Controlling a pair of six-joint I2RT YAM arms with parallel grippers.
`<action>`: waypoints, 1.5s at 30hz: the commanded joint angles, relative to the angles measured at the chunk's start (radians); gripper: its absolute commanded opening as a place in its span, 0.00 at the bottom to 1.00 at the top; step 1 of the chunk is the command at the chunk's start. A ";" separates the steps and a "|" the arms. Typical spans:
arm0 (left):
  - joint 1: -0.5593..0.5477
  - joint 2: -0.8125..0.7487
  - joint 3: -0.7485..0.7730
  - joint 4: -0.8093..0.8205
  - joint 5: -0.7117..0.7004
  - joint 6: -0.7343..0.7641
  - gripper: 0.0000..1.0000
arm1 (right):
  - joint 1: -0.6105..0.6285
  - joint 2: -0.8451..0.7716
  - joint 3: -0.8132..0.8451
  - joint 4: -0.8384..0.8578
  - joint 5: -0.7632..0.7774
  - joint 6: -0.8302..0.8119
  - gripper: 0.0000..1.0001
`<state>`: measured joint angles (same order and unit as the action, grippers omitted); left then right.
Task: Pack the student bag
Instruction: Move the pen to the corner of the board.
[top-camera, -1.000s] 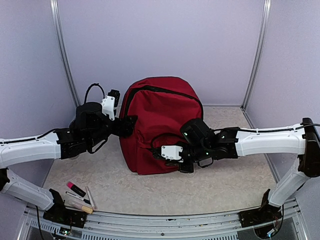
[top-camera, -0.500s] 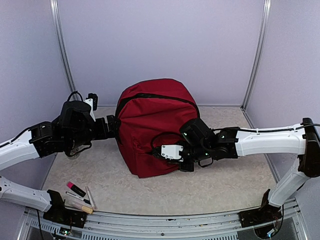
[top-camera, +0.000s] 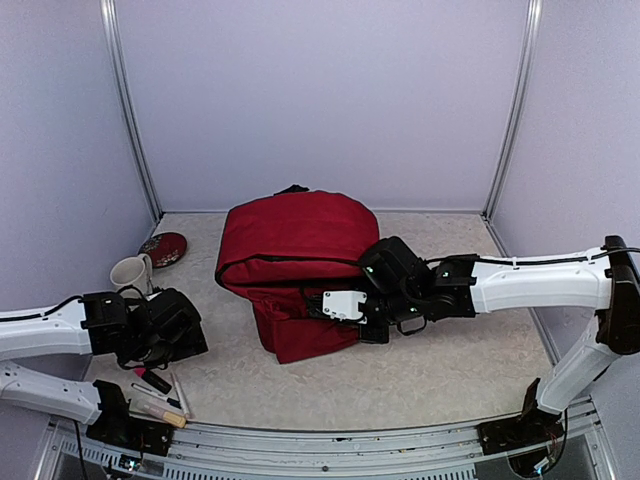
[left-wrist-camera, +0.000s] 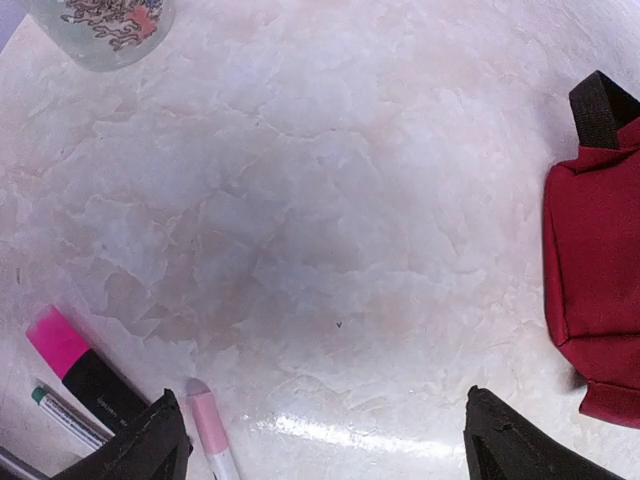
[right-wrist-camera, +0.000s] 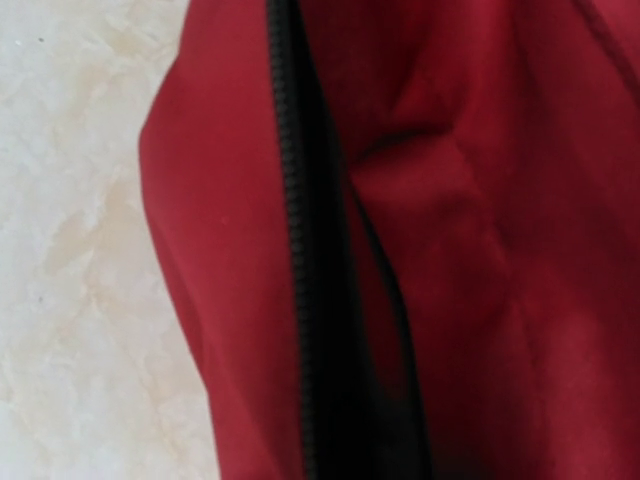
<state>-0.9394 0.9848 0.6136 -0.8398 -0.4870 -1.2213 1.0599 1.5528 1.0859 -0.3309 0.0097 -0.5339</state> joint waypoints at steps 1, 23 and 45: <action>-0.030 -0.029 0.051 0.009 -0.005 -0.018 0.93 | -0.006 0.006 0.012 0.000 0.024 0.002 0.00; -0.217 -0.021 -0.149 -0.086 0.078 -0.396 0.58 | -0.010 0.008 0.009 -0.001 0.022 0.005 0.00; -0.171 0.010 -0.198 -0.013 0.146 -0.315 0.42 | -0.013 -0.018 0.013 -0.005 -0.004 0.000 0.00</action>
<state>-1.1160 0.9779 0.4362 -0.8627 -0.3473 -1.5578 1.0534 1.5555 1.0859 -0.3309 0.0154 -0.5335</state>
